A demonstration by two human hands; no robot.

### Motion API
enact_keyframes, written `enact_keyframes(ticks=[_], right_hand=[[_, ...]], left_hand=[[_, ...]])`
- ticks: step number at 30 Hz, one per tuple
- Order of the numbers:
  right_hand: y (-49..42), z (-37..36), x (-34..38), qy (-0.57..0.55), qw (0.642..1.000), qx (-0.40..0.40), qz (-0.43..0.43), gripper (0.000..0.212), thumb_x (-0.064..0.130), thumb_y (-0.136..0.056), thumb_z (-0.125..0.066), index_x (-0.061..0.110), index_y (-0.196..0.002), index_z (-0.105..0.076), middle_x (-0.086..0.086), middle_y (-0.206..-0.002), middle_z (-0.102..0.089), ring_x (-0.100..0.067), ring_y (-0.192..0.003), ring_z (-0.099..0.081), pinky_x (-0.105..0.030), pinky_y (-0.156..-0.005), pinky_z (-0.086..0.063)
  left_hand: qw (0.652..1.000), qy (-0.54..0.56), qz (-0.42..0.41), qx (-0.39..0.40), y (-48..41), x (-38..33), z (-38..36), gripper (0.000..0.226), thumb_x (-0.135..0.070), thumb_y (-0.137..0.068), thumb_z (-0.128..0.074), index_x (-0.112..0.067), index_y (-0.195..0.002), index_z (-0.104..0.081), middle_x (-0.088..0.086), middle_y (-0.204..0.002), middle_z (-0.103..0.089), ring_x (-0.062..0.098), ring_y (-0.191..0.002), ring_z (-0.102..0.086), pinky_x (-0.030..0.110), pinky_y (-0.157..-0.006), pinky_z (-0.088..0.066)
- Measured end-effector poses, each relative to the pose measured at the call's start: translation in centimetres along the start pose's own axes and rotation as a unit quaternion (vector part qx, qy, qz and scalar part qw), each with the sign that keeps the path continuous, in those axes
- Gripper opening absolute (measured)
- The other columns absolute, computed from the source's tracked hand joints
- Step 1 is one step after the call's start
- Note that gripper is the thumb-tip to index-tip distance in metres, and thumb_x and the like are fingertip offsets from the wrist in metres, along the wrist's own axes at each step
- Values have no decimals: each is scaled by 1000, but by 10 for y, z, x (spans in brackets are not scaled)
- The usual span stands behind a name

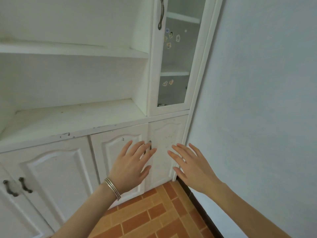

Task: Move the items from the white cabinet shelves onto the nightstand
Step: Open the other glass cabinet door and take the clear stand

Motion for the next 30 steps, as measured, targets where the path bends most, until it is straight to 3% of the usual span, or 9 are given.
enact_keyframes(ticks=[11, 16, 20, 25, 28, 30], right_hand=[[-171, -40, -115, 52, 996, -72, 15, 47, 36, -91, -34, 16, -130, -52, -6, -135, -53, -23, -127, -47, -47, -107, -34], [-257, -45, -151, 78, 990, -116, 31, 47, 33, -90, -34, 13, -129, -53, -7, -133, -54, -23, -128, -44, -44, -109, -30], [-317, -52, -169, 75, 983, -151, 66, 45, 32, -92, -38, 10, -129, -53, -8, -134, -52, -24, -129, -43, -45, -109, -31], [-397, -58, -192, 92, 972, -193, 103, 47, 34, -88, -57, 10, -129, -54, -9, -134, -53, -23, -128, -45, -43, -110, -26], [-438, -56, -203, 92, 965, -214, 118, 46, 34, -91, -46, 7, -128, -54, -11, -133, -54, -24, -127, -46, -44, -109, -32], [-464, -54, -211, 105, 963, -216, 123, 52, 37, -91, -36, 5, -128, -53, -12, -133, -54, -24, -127, -46, -45, -108, -34]], left_hand=[[995, -52, -10, -82, -182, 117, -30, 51, -40, -87, -36, -17, -128, -55, 10, -128, -58, 31, -119, -53, 53, -101, -39], [988, -89, -14, -128, -253, 178, -34, 48, -30, -82, -64, -14, -127, -57, 12, -126, -59, 33, -117, -54, 55, -100, -39], [987, -99, 13, -128, -295, 219, -36, 49, -37, -86, -39, -14, -127, -56, 11, -127, -58, 33, -118, -52, 54, -101, -39], [979, -124, 45, -152, -344, 266, -41, 46, -28, -82, -60, -12, -126, -57, 14, -128, -57, 34, -119, -52, 54, -101, -38], [977, -133, 69, -150, -373, 286, -43, 50, -34, -83, -41, -11, -126, -57, 13, -130, -56, 33, -121, -50, 53, -102, -37], [975, -137, 86, -151, -391, 298, -46, 50, -32, -83, -48, -10, -127, -54, 13, -131, -55, 33, -123, -49, 52, -103, -35]])
Point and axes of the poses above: each hand's wrist, its own y-axis away from the middle knuckle, its own z-axis out of the back of the hand, x = y × z, the point moved 7 cm from there along -y, towards the middle knuckle
